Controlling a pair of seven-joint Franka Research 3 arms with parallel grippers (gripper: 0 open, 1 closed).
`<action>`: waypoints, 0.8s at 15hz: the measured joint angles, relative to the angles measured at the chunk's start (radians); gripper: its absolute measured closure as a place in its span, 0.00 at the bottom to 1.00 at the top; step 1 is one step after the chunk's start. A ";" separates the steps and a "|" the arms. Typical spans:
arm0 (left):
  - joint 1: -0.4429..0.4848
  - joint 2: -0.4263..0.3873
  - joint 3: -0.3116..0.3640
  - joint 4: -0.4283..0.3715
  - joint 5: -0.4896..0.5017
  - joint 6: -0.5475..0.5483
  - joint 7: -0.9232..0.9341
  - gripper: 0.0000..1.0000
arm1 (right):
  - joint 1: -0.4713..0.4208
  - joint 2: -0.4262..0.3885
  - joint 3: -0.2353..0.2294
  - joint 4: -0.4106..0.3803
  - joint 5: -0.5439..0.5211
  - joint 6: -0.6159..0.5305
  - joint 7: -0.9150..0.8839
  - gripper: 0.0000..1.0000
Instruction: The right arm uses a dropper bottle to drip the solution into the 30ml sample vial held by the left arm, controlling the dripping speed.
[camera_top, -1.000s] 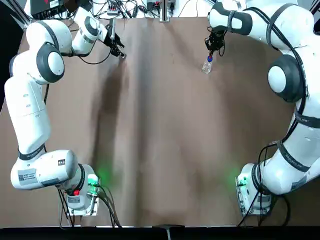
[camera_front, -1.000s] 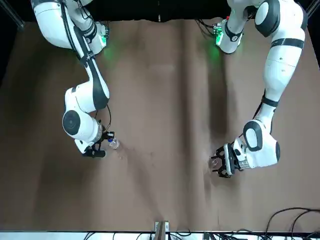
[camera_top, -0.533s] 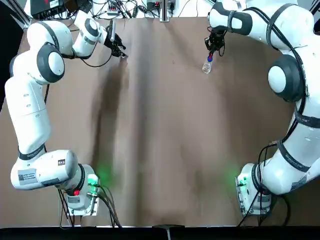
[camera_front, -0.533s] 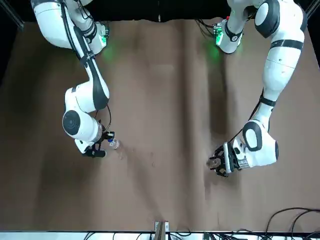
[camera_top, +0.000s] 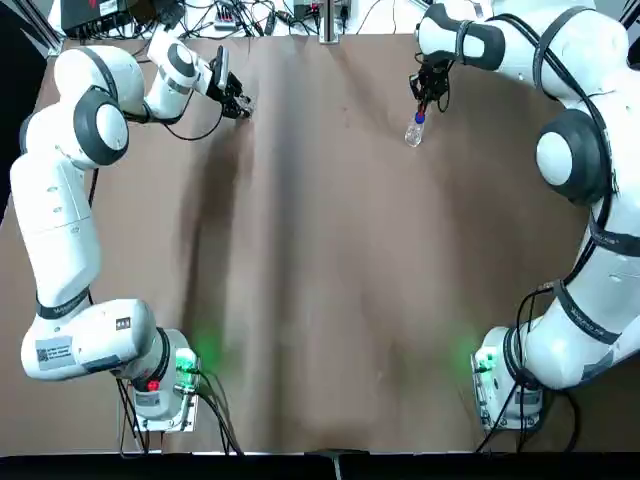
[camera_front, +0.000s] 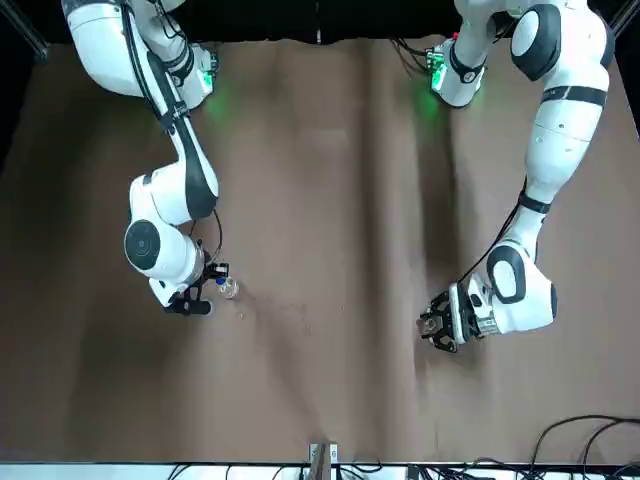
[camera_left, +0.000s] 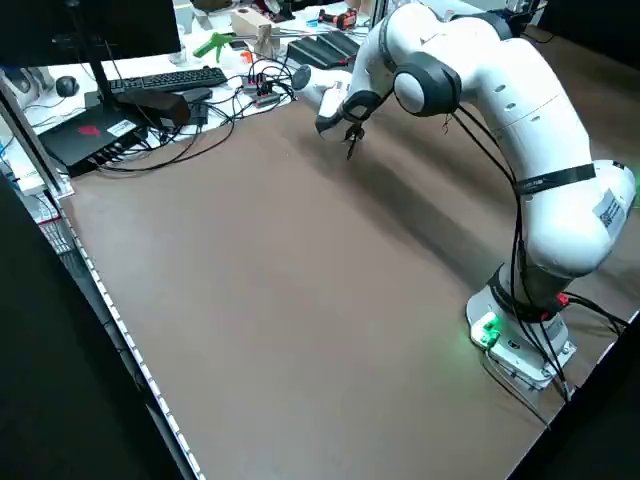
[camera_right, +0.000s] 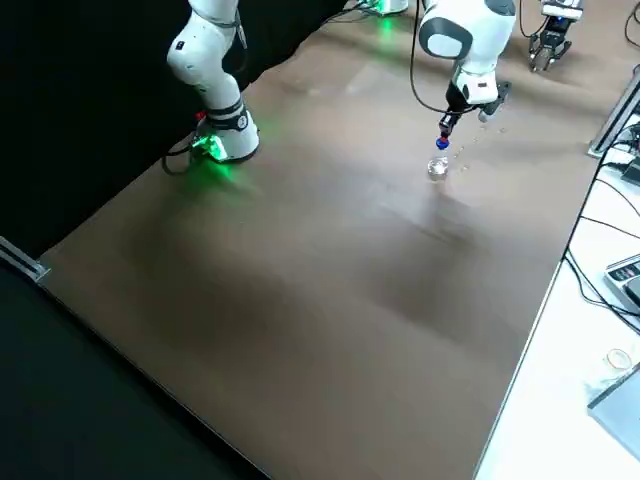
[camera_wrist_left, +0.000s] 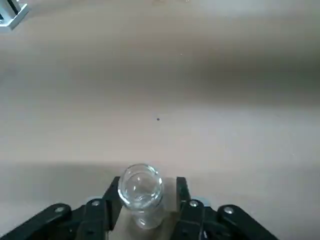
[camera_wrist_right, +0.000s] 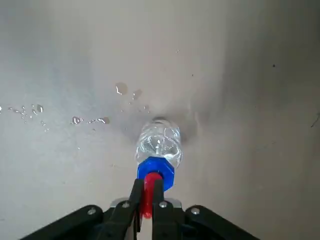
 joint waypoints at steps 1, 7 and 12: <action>0.000 0.000 0.000 0.000 0.000 0.000 0.000 0.51 | 0.000 -0.001 0.000 0.000 0.000 0.000 0.000 0.89; 0.000 0.000 -0.001 0.000 0.000 0.000 0.001 0.69 | 0.000 -0.025 0.000 0.002 0.000 -0.033 0.000 0.89; 0.000 -0.001 -0.004 0.006 0.000 0.000 -0.003 0.69 | 0.000 -0.048 -0.003 0.004 0.000 -0.052 0.001 0.89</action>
